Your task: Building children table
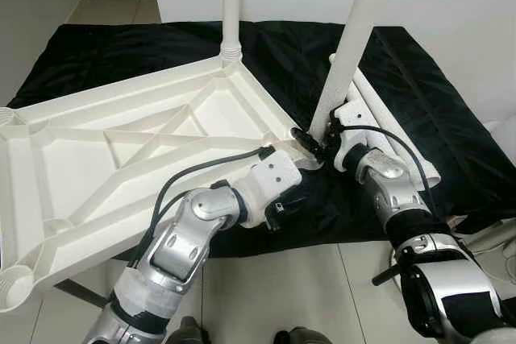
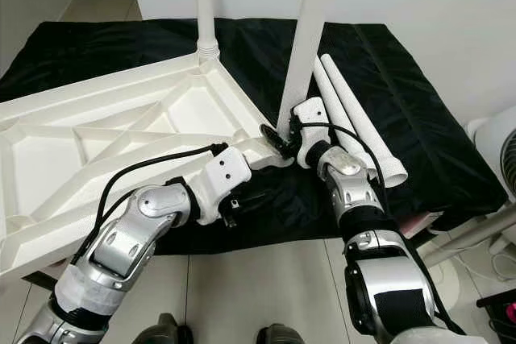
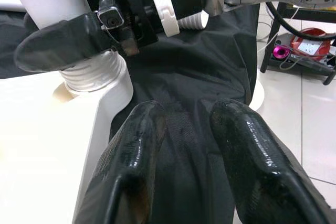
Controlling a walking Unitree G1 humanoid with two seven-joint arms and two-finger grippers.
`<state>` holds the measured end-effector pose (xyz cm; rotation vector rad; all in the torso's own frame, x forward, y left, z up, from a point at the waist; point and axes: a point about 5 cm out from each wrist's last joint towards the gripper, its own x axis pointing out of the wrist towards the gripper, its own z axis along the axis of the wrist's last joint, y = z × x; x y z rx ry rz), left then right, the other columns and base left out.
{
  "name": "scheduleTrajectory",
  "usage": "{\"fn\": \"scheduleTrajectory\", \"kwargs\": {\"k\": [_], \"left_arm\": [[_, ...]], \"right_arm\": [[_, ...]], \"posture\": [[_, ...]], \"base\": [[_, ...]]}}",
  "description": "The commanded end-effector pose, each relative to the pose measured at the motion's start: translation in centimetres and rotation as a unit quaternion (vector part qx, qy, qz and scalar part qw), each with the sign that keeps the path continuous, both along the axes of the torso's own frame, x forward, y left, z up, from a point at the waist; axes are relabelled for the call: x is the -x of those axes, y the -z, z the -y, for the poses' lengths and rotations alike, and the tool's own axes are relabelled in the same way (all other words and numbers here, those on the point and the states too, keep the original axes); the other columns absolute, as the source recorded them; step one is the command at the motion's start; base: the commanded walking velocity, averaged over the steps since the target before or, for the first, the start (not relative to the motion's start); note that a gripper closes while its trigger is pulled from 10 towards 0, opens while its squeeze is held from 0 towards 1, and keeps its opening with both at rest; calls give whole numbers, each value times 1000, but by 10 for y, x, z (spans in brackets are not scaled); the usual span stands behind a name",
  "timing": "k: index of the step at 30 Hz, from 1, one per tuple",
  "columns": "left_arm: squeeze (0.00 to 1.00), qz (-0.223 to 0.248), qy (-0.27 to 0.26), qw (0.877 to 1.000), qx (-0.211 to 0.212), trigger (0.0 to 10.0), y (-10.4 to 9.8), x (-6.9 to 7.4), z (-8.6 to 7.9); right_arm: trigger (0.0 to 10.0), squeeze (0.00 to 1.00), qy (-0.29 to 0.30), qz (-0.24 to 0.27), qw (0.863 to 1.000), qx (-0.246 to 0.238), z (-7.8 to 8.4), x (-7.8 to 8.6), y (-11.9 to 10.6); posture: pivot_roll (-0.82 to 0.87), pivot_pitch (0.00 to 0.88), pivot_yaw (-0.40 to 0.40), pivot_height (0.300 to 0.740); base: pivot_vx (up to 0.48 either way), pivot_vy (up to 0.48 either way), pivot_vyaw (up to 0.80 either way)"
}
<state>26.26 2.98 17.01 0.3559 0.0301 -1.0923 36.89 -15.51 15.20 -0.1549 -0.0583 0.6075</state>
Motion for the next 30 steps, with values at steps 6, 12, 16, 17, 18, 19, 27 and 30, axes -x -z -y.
{"fn": "scheduleTrajectory", "kwargs": {"k": [6, 12, 16, 17, 18, 19, 27, 30], "left_arm": [[0, 9, -38, 999, -1, 10000, 1, -2, -1], [0, 9, -35, 999, -1, 10000, 1, -1, 0], [0, 8, -34, 999, -1, 10000, 1, 0, 0], [0, 8, -34, 999, -1, 10000, 2, 0, 0], [0, 8, -34, 999, -1, 10000, 2, 0, 0], [0, 6, -36, 999, -1, 10000, 3, 1, 0], [0, 5, -40, 999, -1, 10000, 4, 1, -1], [0, 5, -40, 999, -1, 10000, 3, 0, -1]], "right_arm": [[10000, 0, 32, -29, 999, 9, 3, 5, 20], [10000, 0, 93, -37, 995, -2, 3, 3, 26], [10000, 0, 122, -32, 992, -8, 2, 2, 26], [10000, 0, 166, -35, 985, -25, 1, 2, 27], [10000, 0, 166, -35, 985, -25, 1, 2, 27], [10000, 0, 211, -33, 976, -37, 1, 3, 28], [10000, 0, 356, -32, 930, -86, -16, 18, 36], [10000, 0, 368, -31, 925, -93, -23, 22, 36]], "posture": [[-42, 31, -19, 740], [-44, 30, -19, 740], [-44, 30, -19, 740], [-46, 28, -25, 740], [-46, 28, -25, 740], [-46, 28, -31, 740], [-48, 28, -27, 740], [-58, 35, -16, 740]], "base": [[0, 0, 0], [0, 0, 0], [0, 0, 0], [0, 0, 0], [0, 0, 0], [0, 0, 0], [0, 0, 0], [0, 0, 0]]}}
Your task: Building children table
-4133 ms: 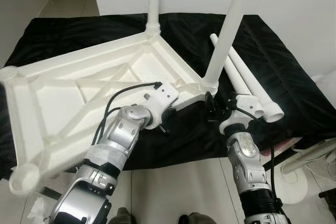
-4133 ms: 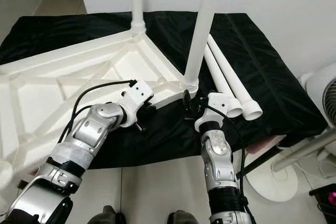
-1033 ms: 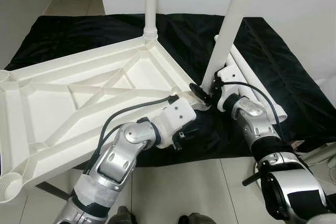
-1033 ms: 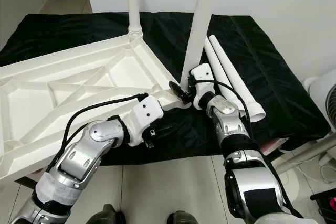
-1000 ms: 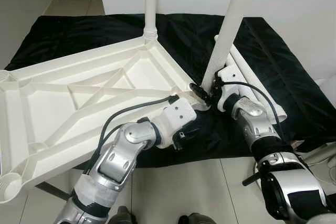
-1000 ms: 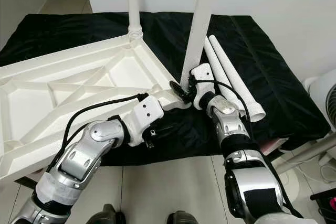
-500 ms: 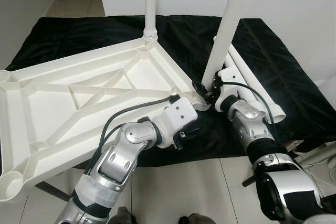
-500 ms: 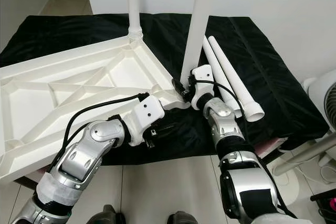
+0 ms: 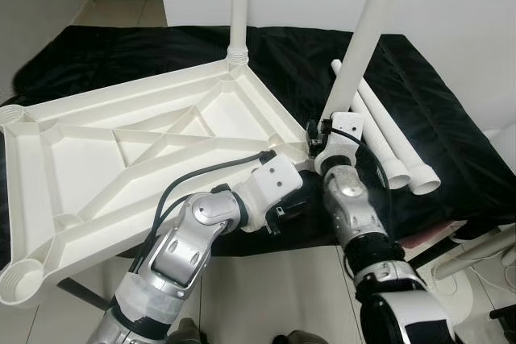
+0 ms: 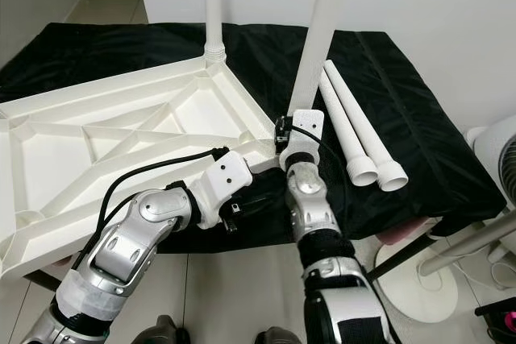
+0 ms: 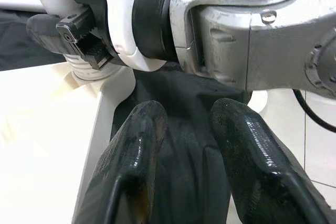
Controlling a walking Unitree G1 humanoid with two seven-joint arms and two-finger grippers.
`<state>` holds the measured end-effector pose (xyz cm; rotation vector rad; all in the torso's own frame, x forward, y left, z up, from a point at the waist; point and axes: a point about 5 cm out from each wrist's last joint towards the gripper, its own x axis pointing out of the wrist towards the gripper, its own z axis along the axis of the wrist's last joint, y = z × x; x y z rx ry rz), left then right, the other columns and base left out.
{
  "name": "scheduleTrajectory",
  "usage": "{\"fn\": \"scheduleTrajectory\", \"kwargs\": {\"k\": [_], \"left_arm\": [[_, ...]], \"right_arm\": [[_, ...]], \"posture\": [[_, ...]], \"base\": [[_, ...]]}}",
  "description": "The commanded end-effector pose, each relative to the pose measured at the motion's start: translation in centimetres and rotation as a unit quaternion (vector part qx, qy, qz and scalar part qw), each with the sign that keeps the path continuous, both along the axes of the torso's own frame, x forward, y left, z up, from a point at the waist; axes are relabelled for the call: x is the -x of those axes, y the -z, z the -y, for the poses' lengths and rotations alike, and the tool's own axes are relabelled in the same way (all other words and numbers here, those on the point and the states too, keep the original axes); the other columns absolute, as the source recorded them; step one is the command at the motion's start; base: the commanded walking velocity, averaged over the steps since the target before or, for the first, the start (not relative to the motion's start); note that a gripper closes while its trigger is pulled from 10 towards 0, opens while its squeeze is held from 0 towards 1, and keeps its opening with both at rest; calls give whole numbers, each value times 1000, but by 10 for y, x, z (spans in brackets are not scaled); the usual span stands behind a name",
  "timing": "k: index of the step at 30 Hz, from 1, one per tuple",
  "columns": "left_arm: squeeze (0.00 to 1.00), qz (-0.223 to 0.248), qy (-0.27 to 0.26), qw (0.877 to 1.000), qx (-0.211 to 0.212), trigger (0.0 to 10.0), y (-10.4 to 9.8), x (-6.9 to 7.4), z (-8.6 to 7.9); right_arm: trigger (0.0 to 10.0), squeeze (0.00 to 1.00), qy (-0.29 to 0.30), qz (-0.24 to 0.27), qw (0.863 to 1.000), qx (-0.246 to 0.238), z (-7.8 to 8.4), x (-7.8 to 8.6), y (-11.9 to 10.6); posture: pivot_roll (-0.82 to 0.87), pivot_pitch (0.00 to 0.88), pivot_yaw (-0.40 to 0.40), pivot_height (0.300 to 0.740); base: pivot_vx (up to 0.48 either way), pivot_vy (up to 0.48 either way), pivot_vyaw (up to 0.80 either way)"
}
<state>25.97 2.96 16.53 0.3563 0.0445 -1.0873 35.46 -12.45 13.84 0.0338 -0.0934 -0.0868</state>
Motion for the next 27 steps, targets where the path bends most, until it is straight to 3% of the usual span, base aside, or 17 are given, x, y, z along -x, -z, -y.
{"fn": "scheduleTrajectory", "kwargs": {"k": [1, 8, 9, 10, 11, 18, 19, 27], "left_arm": [[0, 10, -36, 999, 2, 10000, -1, -3, -1], [0, 11, -35, 999, 1, 10000, -2, -4, 0], [0, 11, -37, 999, 3, 10000, -3, -4, 0], [0, 11, -38, 999, 5, 10000, -3, -4, 0], [0, 11, -37, 999, 6, 10000, -3, -4, 1], [0, 12, -33, 999, 9, 10000, -6, -4, 2], [0, 13, -32, 999, 10, 10000, -7, -4, 2], [0, 11, -25, 1000, 14, 10000, -10, -5, 4]], "right_arm": [[10000, 0, 30, -51, 998, -3, 8, 7, 23], [10000, 0, 36, -48, 998, -2, 12, 6, 19], [10000, 86, 42, -47, 998, -3, 13, 7, 17], [10000, 227, 46, -44, 998, -4, 13, 8, 15], [10000, 1000, 45, -40, 998, -4, 13, 9, 13], [10000, 1000, 24, -23, 999, -11, 10, 13, 8], [10000, 0, 18, -23, 1000, -10, 9, 14, 8], [10000, 0, 6, -21, 1000, -3, 6, 15, 6]], "posture": [[-58, 35, -16, 740], [-82, 54, -24, 740], [-89, 61, -15, 740], [-89, 61, -15, 740], [-97, 69, -16, 740], [-122, 93, -9, 740], [-141, 109, 8, 740], [-161, 130, 48, 740]], "base": [[0, 0, 0], [0, 0, 0], [0, 0, 0], [0, 0, 0], [0, 0, 0], [0, 0, 0], [0, 0, 0], [0, 0, 0]]}}
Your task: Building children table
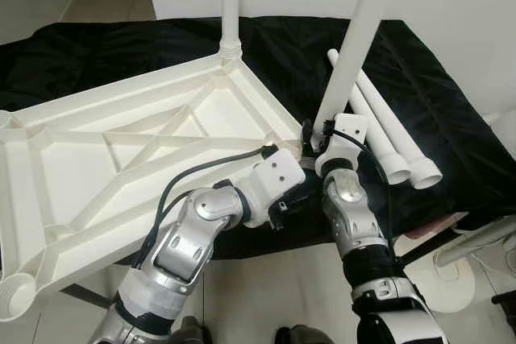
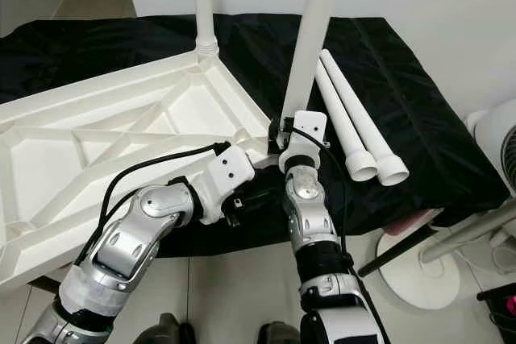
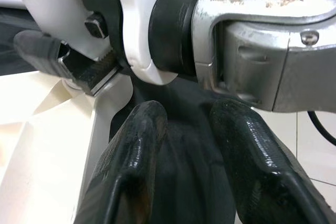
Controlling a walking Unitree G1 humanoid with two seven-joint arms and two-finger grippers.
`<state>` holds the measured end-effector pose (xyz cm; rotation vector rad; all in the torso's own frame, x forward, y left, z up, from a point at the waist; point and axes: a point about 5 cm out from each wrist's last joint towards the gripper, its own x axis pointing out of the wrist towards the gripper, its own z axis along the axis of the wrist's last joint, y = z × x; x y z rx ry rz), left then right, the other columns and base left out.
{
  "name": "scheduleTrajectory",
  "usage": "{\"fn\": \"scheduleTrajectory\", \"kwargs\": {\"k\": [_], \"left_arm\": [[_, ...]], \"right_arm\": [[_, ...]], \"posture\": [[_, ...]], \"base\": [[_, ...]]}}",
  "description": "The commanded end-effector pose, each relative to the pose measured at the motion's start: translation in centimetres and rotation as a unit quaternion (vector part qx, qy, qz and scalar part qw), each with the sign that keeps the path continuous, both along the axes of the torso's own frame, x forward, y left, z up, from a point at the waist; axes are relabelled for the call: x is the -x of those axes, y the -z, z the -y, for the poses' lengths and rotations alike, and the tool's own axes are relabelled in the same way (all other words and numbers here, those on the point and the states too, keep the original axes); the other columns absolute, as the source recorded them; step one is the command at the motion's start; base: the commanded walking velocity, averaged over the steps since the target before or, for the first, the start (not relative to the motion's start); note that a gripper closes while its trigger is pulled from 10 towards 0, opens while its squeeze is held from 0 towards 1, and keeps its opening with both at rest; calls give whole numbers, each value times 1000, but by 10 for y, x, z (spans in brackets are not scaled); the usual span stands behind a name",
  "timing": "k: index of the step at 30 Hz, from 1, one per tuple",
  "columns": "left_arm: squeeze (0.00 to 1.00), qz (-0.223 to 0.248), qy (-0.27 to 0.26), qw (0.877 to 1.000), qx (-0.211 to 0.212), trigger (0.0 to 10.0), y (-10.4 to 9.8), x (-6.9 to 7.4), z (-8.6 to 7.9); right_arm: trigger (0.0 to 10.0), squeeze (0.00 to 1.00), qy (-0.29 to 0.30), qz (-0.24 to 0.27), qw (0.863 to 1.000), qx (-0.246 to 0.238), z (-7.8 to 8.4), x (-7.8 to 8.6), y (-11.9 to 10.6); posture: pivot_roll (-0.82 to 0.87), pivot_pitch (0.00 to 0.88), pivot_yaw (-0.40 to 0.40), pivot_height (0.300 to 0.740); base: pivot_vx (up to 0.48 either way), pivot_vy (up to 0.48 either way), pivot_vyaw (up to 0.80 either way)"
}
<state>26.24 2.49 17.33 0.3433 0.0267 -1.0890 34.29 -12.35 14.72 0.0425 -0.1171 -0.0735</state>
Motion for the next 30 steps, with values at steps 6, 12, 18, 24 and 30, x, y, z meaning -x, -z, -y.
{"fn": "scheduleTrajectory", "kwargs": {"k": [6, 12, 18, 24, 30], "left_arm": [[0, 4, -15, 1000, 3, 10000, -3, -1, -1], [0, 1, -9, 1000, -3, 10000, -4, -1, -5], [0, 5, -6, 1000, -14, 10000, -4, -5, -9], [0, 11, -6, 1000, -14, 10000, -7, -9, -7], [0, 10, -2, 1000, -14, 10000, -6, -8, -6]], "right_arm": [[10000, 0, 18, -31, 999, 7, 8, 7, 14], [10000, 0, 25, -36, 999, 6, 9, 13, 19], [10000, 0, 25, -43, 999, 8, 7, 13, 24], [10000, 0, 19, -40, 999, 12, 3, 11, 22], [10000, 0, 20, -42, 999, 14, 3, 14, 25]], "posture": [[-171, 131, 82, 740], [-183, 104, 156, 740], [-178, 68, 170, 740], [-178, 39, 173, 740], [-180, 18, 181, 740]], "base": [[0, 0, 0], [0, 0, 0], [0, 0, 0], [0, 0, 0], [0, 0, 0]]}}
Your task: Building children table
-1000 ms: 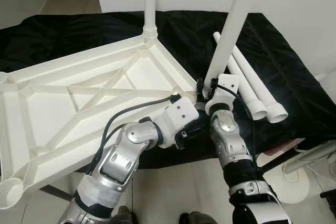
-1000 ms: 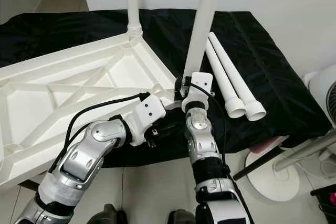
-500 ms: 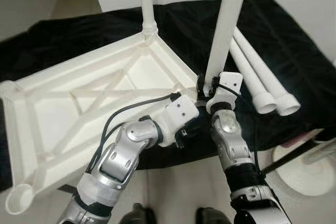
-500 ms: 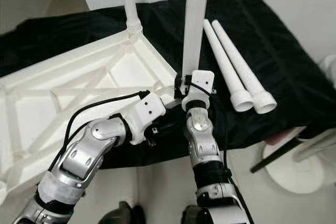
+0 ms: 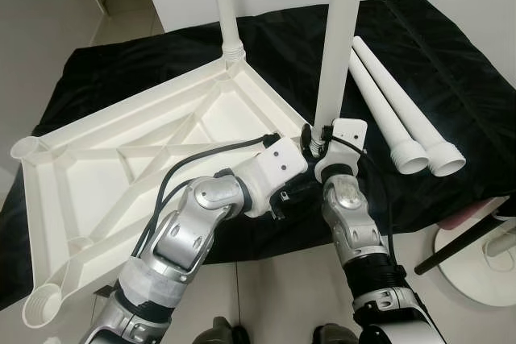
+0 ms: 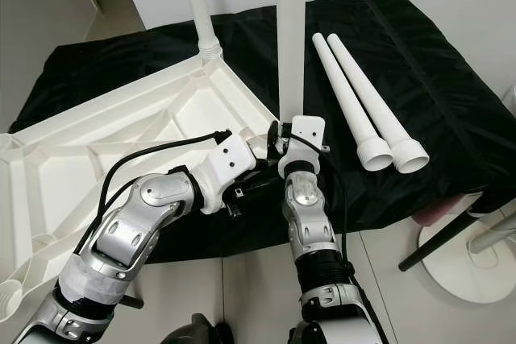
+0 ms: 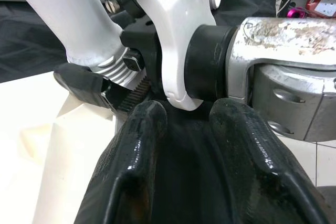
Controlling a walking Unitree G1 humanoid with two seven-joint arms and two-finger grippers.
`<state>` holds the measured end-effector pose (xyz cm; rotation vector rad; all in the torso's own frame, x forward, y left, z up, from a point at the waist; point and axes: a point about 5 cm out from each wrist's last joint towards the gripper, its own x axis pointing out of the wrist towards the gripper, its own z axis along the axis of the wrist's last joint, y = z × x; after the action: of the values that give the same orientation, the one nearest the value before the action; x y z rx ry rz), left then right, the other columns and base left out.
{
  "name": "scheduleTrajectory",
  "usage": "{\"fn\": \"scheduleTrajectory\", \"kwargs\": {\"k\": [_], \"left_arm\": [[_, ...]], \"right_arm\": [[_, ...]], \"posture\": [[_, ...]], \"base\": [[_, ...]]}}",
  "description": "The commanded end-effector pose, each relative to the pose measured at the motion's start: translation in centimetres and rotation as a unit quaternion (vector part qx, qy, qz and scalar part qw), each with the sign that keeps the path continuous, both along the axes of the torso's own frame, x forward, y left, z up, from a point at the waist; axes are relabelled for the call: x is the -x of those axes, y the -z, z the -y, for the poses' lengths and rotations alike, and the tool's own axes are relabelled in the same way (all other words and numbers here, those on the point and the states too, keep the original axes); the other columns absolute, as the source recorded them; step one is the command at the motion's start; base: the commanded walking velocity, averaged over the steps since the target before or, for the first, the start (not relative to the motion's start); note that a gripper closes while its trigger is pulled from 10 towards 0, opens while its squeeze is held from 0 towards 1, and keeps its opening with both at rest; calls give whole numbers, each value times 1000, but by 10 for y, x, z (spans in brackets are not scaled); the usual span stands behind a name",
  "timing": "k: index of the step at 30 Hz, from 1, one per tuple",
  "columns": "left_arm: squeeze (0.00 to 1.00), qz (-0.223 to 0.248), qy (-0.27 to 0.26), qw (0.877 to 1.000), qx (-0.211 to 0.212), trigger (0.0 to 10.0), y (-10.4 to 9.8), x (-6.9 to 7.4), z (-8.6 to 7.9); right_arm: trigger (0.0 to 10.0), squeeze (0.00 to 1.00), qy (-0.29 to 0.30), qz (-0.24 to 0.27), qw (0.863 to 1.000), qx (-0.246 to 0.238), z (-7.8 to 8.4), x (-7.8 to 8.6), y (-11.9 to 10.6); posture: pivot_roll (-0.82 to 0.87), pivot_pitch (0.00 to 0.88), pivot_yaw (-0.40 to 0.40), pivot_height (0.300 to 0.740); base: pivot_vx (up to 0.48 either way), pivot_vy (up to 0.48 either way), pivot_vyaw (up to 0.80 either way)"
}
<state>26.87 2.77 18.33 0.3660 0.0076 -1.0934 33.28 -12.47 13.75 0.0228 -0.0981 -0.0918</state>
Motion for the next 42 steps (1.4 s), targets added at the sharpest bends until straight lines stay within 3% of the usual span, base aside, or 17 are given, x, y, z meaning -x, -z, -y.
{"fn": "scheduleTrajectory", "kwargs": {"k": [1, 42], "left_arm": [[0, -3, -6, 1000, -9, 10000, 4, -1, -4], [0, -1, 6, 1000, -16, 10000, 0, -9, -4]], "right_arm": [[10000, 0, 11, -32, 999, 5, 2, 4, 15], [10000, 0, 9, -31, 999, 19, -2, -1, 18]], "posture": [[-180, 18, 181, 740], [-210, 0, 243, 740]], "base": [[0, 0, 0], [0, 0, 0]]}}
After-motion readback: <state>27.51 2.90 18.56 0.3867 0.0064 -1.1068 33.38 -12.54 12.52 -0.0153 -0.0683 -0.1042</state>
